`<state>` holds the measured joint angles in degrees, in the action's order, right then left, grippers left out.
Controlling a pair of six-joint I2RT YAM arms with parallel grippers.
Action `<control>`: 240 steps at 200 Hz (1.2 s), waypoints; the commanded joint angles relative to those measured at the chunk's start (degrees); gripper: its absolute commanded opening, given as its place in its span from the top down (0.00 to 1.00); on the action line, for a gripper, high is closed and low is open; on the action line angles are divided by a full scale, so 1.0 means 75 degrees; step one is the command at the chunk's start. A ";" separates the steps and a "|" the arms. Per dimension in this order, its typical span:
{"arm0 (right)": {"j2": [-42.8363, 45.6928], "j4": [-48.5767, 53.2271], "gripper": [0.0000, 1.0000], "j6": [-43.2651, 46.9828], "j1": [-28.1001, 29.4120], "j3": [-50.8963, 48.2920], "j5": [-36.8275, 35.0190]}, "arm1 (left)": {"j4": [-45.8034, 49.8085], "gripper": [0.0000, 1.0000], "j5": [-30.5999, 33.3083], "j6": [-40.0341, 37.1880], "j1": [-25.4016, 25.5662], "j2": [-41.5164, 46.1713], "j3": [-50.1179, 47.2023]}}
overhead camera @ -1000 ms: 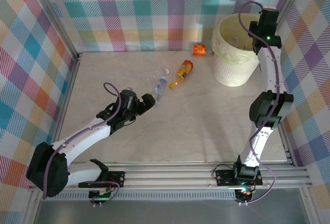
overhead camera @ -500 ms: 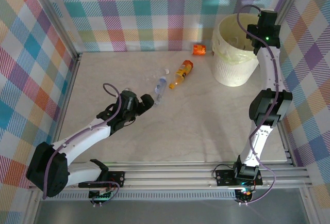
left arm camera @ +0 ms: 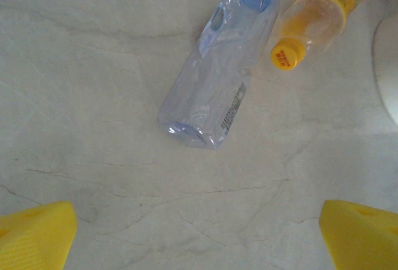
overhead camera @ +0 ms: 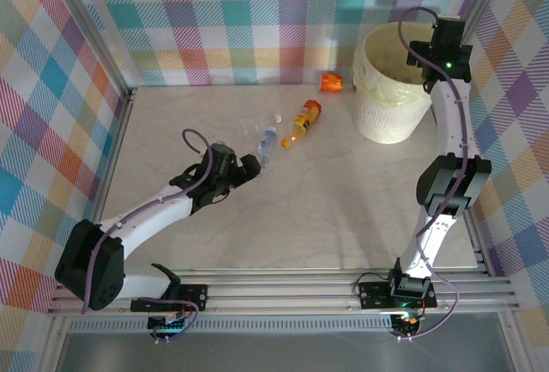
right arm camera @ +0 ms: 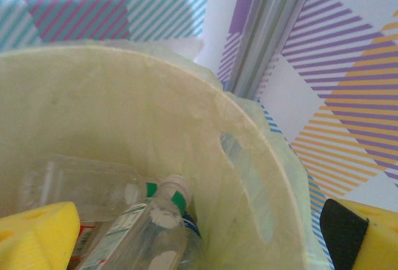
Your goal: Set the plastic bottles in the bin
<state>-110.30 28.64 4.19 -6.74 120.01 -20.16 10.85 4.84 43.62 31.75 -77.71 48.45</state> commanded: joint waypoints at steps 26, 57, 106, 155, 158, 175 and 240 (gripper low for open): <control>0.1247 -0.0166 0.00 -0.0521 0.0112 -0.0764 0.1440 | 0.0608 0.00 -0.0179 -0.1209 0.0015 -0.1112 0.1054; 0.2086 -0.0712 0.00 -0.0664 0.0311 -0.1865 0.2356 | 0.0611 0.00 -0.0014 -0.1576 0.0003 -0.1992 0.1681; 0.3076 -0.1062 0.00 -0.1312 0.0502 -0.3135 0.3837 | 0.1427 0.00 -0.0354 -0.2685 -0.0049 -0.3769 0.3242; 0.3899 -0.1195 0.00 -0.2227 0.0617 -0.4170 0.5100 | 0.1880 0.01 -0.0387 -0.3025 -0.0117 -0.4582 0.4004; 0.3960 -0.1219 0.00 -0.2300 0.0624 -0.4252 0.5230 | 0.1891 0.01 -0.0408 -0.3041 -0.0125 -0.4605 0.4035; 0.4313 -0.1645 0.00 -0.2434 0.0718 -0.4902 0.5972 | 0.1888 0.02 -0.0463 -0.3086 -0.0131 -0.4725 0.4110; 0.5079 -0.1987 0.00 -0.2609 0.1671 -0.6407 0.6454 | 0.1552 0.15 -0.0497 -0.3165 -0.0140 -0.4940 0.3970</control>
<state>-74.50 16.23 -13.80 3.14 74.32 24.51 22.44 1.98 20.93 31.31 -113.32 77.67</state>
